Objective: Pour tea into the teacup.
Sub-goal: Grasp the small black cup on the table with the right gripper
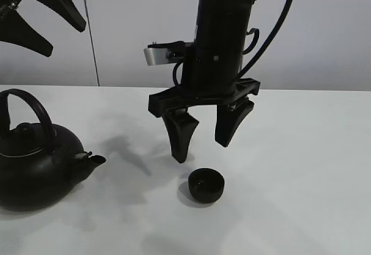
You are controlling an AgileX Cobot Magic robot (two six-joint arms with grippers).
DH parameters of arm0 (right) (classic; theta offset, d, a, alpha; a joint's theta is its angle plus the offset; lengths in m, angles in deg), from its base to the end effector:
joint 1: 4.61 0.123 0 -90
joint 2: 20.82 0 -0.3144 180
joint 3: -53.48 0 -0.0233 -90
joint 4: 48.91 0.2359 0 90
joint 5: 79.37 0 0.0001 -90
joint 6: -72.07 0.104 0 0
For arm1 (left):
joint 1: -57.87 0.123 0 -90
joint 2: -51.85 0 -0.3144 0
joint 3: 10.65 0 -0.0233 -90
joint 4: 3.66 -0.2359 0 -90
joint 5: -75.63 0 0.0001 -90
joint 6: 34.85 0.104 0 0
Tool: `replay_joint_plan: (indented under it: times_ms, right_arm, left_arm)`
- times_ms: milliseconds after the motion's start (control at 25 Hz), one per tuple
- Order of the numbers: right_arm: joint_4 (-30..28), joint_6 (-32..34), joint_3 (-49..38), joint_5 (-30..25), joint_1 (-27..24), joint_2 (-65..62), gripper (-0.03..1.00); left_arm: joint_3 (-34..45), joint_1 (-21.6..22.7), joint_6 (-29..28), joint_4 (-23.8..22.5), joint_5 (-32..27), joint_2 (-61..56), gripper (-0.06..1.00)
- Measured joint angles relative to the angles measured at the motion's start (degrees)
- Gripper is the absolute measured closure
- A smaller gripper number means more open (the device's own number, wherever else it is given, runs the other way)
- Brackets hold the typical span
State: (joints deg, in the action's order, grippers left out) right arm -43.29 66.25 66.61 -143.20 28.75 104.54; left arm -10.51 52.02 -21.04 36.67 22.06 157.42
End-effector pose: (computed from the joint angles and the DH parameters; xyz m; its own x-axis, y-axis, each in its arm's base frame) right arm 0.3427 0.2366 0.2084 -0.7996 -0.5958 -0.0756 -0.6005 0.7953 0.0834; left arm 0.3525 -0.0906 0.3063 -0.9277 -0.0972 -0.3604 0.1285 0.8232 -0.5530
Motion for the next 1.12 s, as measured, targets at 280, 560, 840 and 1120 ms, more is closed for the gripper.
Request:
replay_joint_plan:
  times_ms: [280,560,840,1120]
  right_arm:
    - [-0.59,0.04,-1.19,2.58,0.00,2.98,0.43]
    - [-1.55,0.04,-2.08,5.37,0.00,3.69,0.43]
    - [-1.23,0.21,-2.08,6.41,0.00,6.66,0.43]
    - [-0.76,0.21,-2.08,6.41,0.00,6.83,0.57]
  left_arm:
    - [0.00,0.00,0.00,0.00,0.00,0.00,0.47]
    - [0.00,0.00,0.00,0.00,0.00,0.00,0.47]
    - [0.00,0.00,0.00,0.00,0.00,0.00,0.47]
    - [0.00,0.00,0.00,0.00,0.00,0.00,0.47]
